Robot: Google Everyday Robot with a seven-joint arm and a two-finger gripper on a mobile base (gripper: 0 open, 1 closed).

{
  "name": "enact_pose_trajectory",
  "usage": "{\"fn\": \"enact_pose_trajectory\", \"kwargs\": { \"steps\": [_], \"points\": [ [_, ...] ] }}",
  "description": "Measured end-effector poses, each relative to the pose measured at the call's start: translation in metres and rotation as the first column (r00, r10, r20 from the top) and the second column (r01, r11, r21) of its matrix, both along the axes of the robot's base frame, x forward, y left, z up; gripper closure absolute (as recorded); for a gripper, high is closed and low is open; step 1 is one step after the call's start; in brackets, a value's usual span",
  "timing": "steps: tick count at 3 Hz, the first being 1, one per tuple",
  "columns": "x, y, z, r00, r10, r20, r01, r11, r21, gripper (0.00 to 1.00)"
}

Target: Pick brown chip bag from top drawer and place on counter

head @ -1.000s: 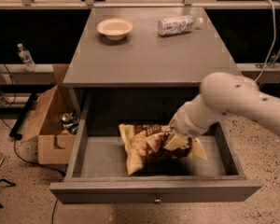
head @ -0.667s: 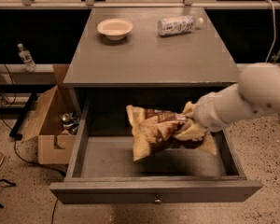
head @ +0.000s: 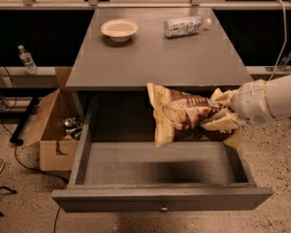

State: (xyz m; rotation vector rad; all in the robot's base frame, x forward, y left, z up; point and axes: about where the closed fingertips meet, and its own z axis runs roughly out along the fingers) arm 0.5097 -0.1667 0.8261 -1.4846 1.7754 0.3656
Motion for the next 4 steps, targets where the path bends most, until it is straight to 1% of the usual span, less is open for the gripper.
{"fn": "enact_pose_trajectory", "kwargs": {
  "steps": [1, 2, 3, 4],
  "points": [
    [0.0, 0.0, 0.0, 1.0, 0.001, 0.0, -0.001, 1.0, -0.001, 1.0],
    [0.02, 0.013, 0.041, 0.9972, -0.002, 0.074, 0.004, 1.0, -0.031, 1.0],
    [0.054, 0.033, 0.094, 0.9859, -0.026, 0.166, 0.037, 0.997, -0.065, 1.0],
    [0.094, 0.051, 0.122, 0.9766, -0.089, 0.195, 0.103, 0.993, -0.061, 1.0]
  ]
}}
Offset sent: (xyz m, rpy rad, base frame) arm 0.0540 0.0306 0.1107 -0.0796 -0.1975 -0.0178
